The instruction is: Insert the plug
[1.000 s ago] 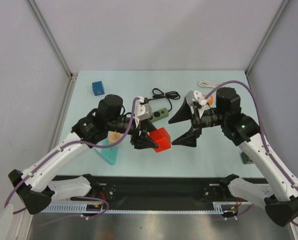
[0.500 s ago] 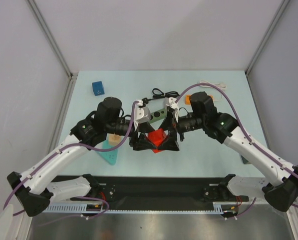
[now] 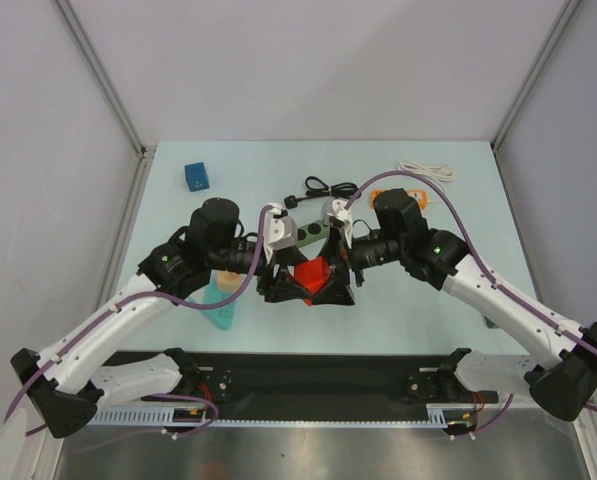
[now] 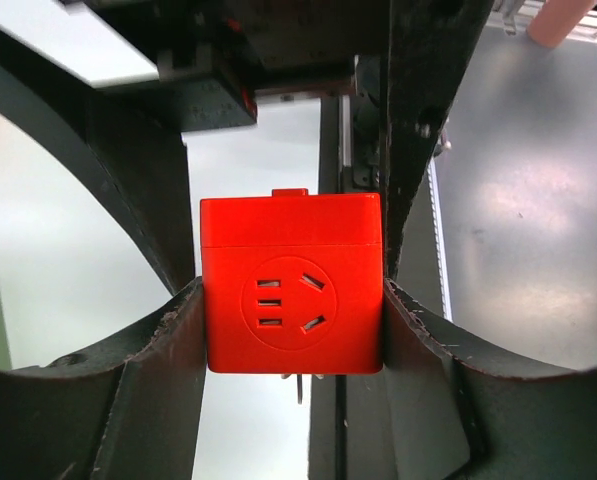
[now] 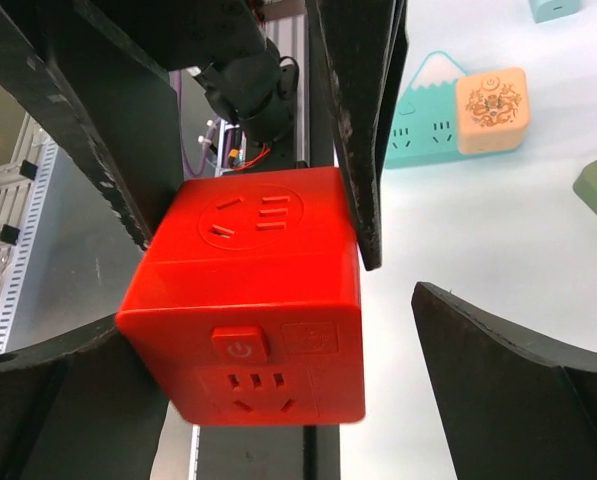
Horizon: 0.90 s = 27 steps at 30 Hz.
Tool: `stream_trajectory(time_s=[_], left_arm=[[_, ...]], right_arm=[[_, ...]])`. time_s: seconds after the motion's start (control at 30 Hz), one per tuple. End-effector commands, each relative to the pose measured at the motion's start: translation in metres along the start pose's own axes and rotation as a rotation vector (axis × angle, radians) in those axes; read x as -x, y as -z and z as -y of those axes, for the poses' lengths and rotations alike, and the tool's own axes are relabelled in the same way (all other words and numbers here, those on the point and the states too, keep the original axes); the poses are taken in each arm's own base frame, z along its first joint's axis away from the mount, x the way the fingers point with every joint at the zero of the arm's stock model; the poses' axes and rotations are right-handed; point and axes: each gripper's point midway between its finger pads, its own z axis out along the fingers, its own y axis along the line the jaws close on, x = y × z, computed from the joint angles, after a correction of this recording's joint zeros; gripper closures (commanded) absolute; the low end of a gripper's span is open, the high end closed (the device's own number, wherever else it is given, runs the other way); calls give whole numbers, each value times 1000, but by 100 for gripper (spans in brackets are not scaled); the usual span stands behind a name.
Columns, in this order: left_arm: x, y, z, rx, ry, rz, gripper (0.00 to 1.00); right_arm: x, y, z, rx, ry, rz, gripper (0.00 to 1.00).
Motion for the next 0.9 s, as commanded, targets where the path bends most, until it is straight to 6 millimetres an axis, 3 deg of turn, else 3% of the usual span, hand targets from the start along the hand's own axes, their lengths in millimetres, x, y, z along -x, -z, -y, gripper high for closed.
stream_trajectory(time_s=[0.0, 0.27, 0.7, 0.73, 0.77, 0.8, 0.83, 0.87], left_arm=[[36, 6, 4, -4, -114, 120, 100], [43, 4, 15, -68, -95, 152, 100], [29, -7, 9, -82, -44, 126, 100], [28, -7, 8, -80, -42, 123, 100], [25, -9, 6, -73, -35, 118, 100], [26, -9, 4, -63, -28, 119, 99], [25, -10, 0, -47, -20, 113, 98], [25, -10, -3, -33, -16, 113, 90]], right_arm=[[7, -1, -7, 32, 48, 41, 0], [16, 1, -8, 31, 97, 79, 2], [22, 4, -3, -10, 120, 106, 11], [23, 6, 0, -34, 123, 107, 17], [25, 8, 1, -50, 129, 114, 44], [27, 9, 4, -65, 131, 120, 57], [27, 11, 4, -75, 136, 126, 80], [30, 13, 2, -71, 149, 136, 89]])
